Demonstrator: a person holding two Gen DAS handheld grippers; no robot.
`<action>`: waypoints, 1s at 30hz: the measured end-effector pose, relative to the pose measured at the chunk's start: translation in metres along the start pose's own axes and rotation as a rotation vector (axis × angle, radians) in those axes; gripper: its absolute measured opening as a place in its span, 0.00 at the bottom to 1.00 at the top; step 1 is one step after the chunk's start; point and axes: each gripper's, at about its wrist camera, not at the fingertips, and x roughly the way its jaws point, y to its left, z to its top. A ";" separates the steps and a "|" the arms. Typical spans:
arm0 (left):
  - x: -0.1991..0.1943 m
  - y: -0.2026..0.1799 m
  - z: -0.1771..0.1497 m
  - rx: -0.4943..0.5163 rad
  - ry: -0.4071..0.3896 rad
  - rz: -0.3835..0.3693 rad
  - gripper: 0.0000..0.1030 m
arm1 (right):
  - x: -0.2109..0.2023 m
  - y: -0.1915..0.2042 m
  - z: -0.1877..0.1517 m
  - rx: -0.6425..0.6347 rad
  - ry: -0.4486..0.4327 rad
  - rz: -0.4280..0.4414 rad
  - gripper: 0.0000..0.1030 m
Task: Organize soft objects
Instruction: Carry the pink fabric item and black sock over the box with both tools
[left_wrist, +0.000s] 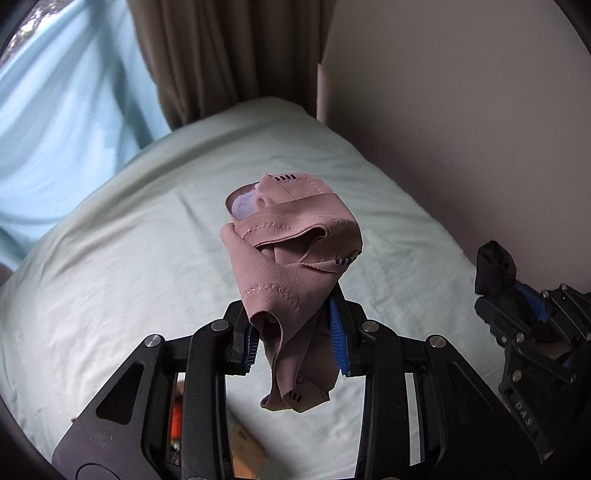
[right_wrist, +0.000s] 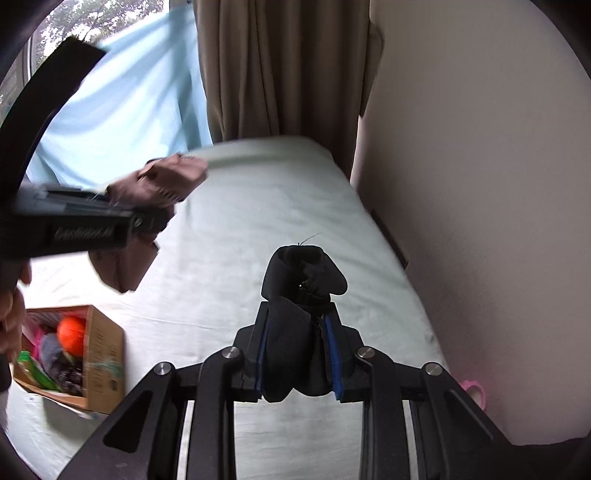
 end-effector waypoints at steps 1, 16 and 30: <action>-0.015 0.007 -0.004 -0.012 -0.015 0.004 0.28 | -0.009 0.004 0.004 -0.003 -0.009 0.000 0.23; -0.160 0.146 -0.114 -0.293 -0.104 0.088 0.28 | -0.102 0.142 0.032 -0.062 -0.031 0.171 0.23; -0.130 0.265 -0.225 -0.411 0.036 0.094 0.28 | -0.050 0.298 0.013 -0.107 0.148 0.304 0.23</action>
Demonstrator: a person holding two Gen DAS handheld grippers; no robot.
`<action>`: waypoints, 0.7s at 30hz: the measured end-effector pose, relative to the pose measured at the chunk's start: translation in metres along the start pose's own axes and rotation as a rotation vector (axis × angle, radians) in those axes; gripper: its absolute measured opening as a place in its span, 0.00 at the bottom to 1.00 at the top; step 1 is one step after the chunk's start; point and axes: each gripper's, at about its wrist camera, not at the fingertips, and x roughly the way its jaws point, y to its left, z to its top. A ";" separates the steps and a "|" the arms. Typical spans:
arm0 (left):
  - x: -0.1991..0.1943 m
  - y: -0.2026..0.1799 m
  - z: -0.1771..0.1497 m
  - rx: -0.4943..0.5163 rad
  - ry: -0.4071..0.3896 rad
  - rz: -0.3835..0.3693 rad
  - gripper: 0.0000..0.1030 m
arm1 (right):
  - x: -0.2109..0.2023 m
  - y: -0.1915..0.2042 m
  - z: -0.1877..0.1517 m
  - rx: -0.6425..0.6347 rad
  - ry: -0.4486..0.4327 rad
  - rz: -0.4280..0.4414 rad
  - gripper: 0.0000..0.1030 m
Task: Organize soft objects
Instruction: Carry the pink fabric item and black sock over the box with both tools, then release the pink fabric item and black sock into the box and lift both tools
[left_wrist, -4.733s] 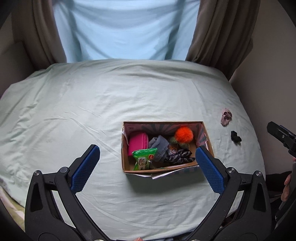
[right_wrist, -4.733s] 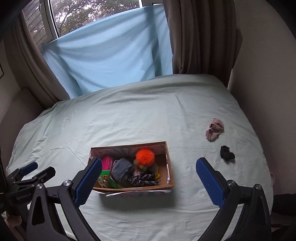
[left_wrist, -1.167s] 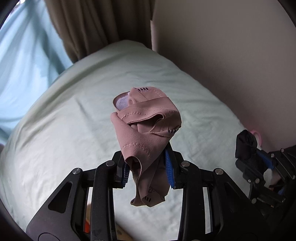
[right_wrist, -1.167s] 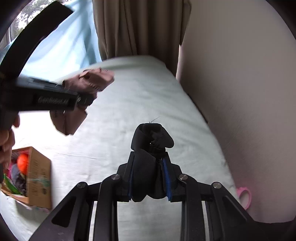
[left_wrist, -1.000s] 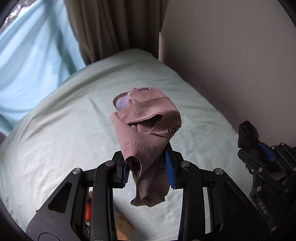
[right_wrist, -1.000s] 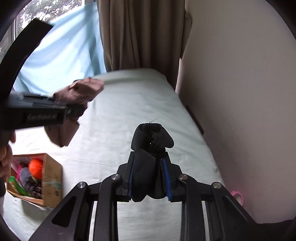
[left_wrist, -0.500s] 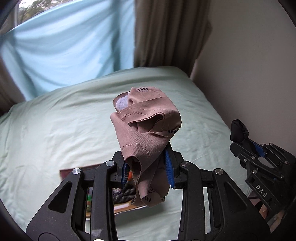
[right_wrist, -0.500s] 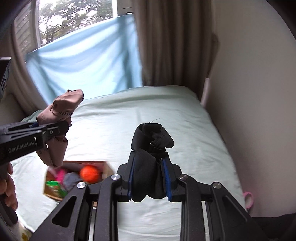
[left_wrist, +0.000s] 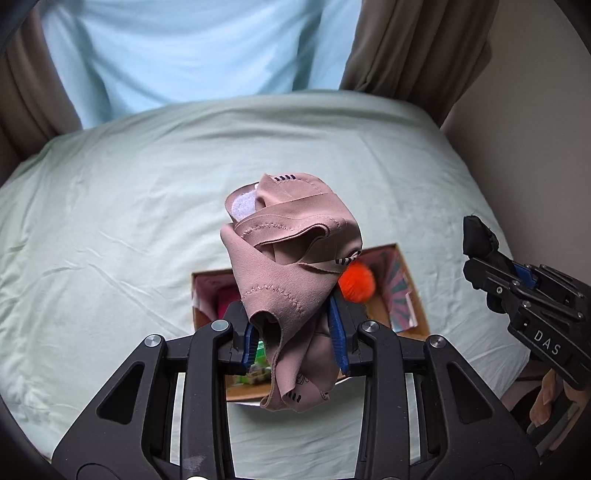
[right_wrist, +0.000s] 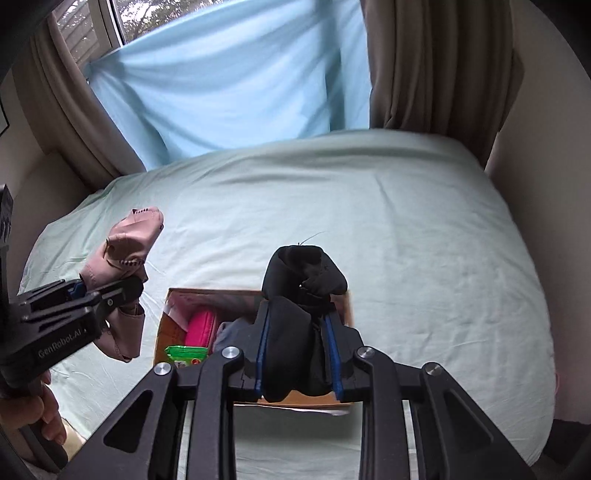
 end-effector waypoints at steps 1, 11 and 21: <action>0.006 0.008 -0.003 -0.005 0.016 -0.008 0.28 | 0.009 0.005 -0.001 0.006 0.019 0.002 0.23; 0.072 0.027 -0.024 -0.097 0.149 -0.054 0.28 | 0.081 0.008 -0.011 0.105 0.222 0.025 0.23; 0.127 -0.006 -0.030 -0.054 0.281 -0.054 0.28 | 0.133 -0.015 -0.018 0.194 0.382 0.006 0.23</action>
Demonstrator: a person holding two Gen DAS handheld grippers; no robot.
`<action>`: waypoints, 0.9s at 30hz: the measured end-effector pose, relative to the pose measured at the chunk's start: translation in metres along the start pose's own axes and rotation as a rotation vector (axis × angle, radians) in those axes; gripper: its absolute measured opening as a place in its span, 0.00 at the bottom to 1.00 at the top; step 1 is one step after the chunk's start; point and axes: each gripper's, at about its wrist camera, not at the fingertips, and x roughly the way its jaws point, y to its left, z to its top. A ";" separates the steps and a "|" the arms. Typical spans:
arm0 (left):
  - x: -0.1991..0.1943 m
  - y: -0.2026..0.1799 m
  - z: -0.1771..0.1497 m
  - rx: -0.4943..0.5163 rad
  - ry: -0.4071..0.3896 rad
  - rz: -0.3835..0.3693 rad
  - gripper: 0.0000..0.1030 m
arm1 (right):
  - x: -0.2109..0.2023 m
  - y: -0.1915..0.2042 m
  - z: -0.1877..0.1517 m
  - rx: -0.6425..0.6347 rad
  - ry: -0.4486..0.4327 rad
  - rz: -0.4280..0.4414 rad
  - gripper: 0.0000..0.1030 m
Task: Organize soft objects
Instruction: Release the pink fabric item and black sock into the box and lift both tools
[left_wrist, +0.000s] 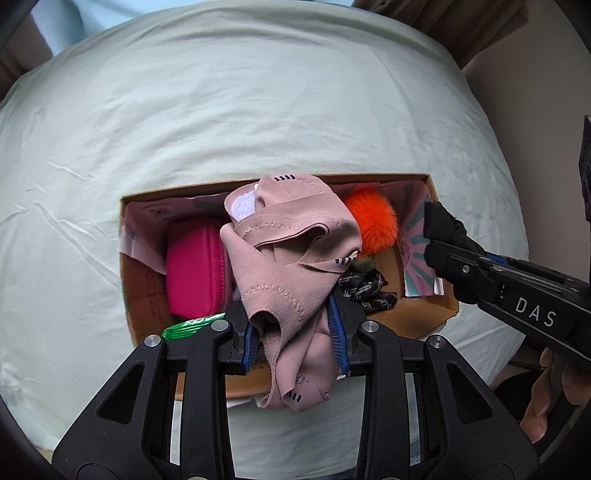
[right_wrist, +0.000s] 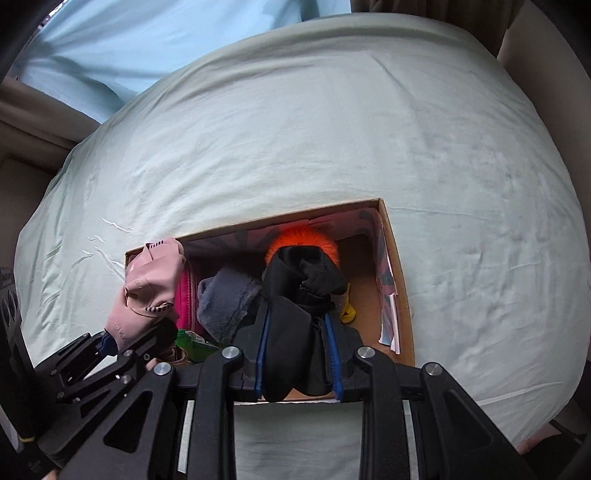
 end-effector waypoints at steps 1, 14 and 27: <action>0.006 -0.003 0.001 0.011 0.009 0.001 0.28 | 0.005 -0.003 0.000 0.019 0.013 0.001 0.23; 0.033 -0.012 -0.005 0.059 0.084 0.034 1.00 | 0.044 -0.037 -0.003 0.208 0.148 0.077 0.88; -0.025 0.003 -0.020 0.009 -0.018 0.012 1.00 | 0.003 -0.027 -0.014 0.131 0.055 0.098 0.92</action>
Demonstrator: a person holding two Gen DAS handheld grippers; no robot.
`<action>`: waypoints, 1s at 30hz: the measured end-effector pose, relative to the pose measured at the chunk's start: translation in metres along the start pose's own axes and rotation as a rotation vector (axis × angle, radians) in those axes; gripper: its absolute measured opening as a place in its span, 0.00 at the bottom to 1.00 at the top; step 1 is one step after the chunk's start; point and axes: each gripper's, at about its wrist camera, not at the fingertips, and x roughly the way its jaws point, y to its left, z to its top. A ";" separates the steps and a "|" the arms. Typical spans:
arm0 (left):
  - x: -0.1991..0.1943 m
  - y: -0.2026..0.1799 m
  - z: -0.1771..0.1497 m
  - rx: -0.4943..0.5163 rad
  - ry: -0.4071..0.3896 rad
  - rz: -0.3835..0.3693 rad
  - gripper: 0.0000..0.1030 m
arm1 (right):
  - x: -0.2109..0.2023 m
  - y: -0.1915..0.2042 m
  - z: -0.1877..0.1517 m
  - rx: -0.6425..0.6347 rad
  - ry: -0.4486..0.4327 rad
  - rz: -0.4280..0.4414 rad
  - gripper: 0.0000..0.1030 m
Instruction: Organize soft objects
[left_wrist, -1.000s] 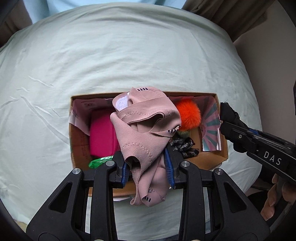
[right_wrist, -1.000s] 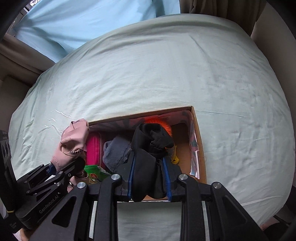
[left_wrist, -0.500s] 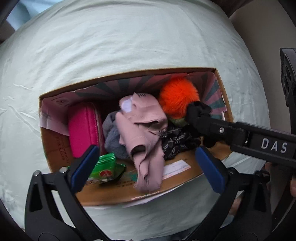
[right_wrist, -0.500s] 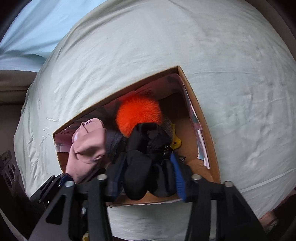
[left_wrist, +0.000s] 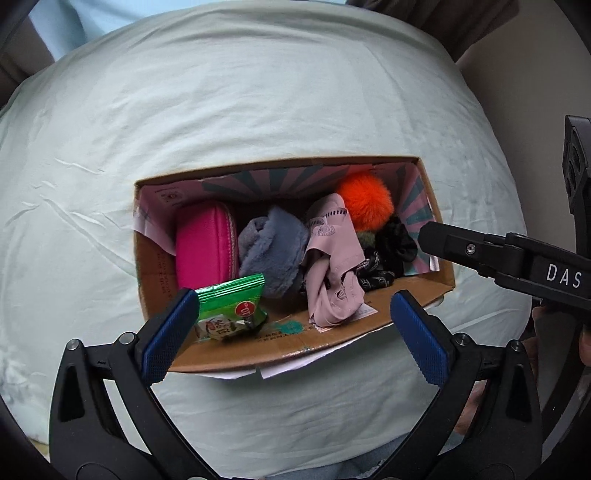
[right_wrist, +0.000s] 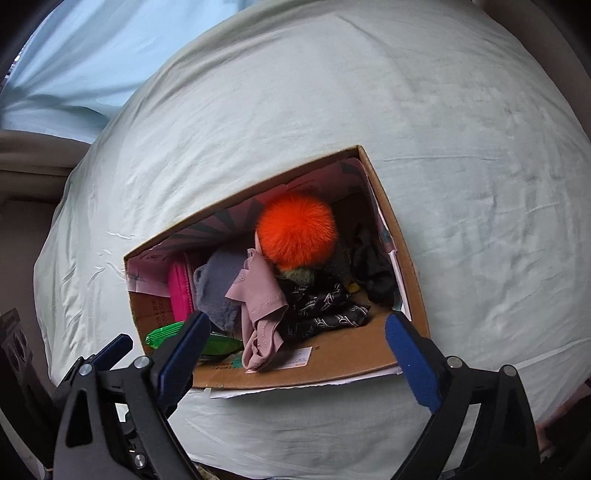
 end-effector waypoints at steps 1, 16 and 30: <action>-0.010 0.003 0.001 -0.006 -0.021 0.002 1.00 | -0.005 0.003 -0.001 -0.008 -0.015 0.005 0.92; -0.222 -0.018 -0.013 -0.065 -0.436 0.084 1.00 | -0.214 0.055 -0.038 -0.280 -0.451 -0.037 0.92; -0.335 -0.091 -0.079 -0.110 -0.790 0.188 1.00 | -0.345 0.036 -0.102 -0.409 -0.777 -0.069 0.92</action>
